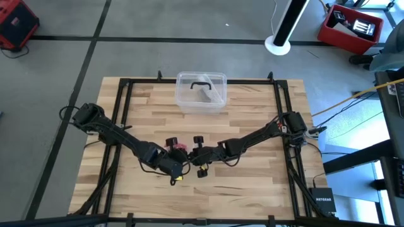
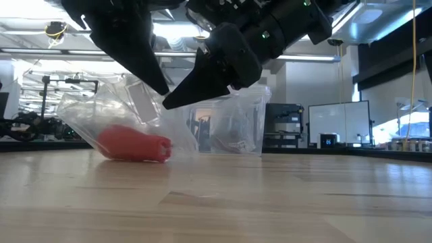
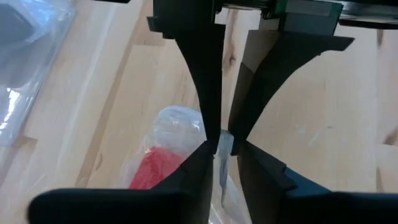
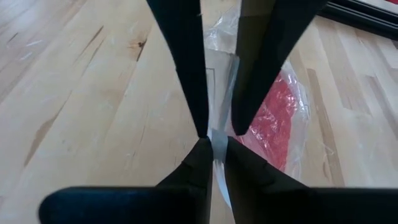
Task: Roll bandage
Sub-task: Close the transparent zip bag, then remove the lid of the container
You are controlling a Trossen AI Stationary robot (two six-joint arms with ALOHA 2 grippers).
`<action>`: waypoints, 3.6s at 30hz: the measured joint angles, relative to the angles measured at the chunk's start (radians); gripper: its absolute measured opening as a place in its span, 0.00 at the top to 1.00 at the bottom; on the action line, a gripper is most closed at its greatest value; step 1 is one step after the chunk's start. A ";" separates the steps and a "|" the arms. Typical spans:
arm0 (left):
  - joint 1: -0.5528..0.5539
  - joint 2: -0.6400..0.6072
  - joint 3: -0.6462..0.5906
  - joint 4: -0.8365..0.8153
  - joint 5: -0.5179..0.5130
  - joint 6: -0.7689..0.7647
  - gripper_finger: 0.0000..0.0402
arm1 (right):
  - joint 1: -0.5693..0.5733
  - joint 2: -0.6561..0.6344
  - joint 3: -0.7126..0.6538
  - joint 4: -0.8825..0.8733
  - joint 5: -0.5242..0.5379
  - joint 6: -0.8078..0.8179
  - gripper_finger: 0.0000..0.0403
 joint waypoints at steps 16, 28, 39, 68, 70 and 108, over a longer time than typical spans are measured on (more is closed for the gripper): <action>-0.015 0.000 0.015 -0.006 -0.033 0.020 1.00 | 0.000 0.009 -0.001 0.036 -0.017 -0.010 0.92; -0.053 -0.006 0.116 -0.108 -0.116 0.021 1.00 | 0.001 0.039 0.001 -0.019 -0.019 0.019 0.90; -0.070 -0.006 0.185 -0.178 -0.153 0.060 1.00 | 0.001 0.037 -0.018 -0.086 -0.019 0.070 0.92; -0.048 -0.063 0.223 -0.333 -0.074 -0.002 0.65 | -0.022 -0.316 0.021 -0.595 0.137 0.073 0.47; -0.045 -0.118 0.225 -0.338 -0.147 0.027 0.63 | -0.046 -0.371 0.020 -0.650 0.143 0.071 0.46; 1.047 -0.502 -0.374 0.404 0.455 0.199 0.48 | -0.923 -0.718 -0.393 -0.258 -0.428 0.330 0.45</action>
